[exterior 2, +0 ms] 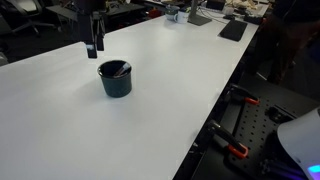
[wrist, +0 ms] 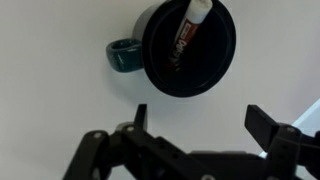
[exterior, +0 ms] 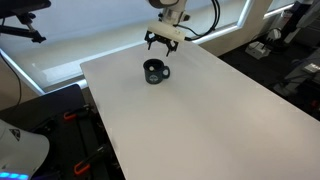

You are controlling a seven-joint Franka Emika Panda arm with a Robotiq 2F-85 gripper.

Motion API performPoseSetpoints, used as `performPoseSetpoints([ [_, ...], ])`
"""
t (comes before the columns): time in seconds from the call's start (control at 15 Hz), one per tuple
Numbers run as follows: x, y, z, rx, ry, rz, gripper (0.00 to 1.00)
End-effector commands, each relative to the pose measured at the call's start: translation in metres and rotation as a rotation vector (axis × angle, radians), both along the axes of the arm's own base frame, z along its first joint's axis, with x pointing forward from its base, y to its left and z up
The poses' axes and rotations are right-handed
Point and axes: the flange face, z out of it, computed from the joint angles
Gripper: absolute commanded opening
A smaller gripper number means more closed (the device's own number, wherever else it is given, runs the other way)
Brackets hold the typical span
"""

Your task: Put the marker on the table

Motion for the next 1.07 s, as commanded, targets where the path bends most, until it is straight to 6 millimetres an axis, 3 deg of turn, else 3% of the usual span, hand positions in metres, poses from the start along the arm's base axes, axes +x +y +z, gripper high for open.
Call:
performPoseSetpoints([
  [0.0, 0.002, 0.026, 0.006, -0.001, 0.016, 0.012, 1.00],
  [0.93, -0.046, 0.066, -0.001, 0.032, 0.052, 0.005, 1.00],
  [1.0, -0.031, 0.064, -0.011, 0.041, 0.062, 0.036, 1.00],
])
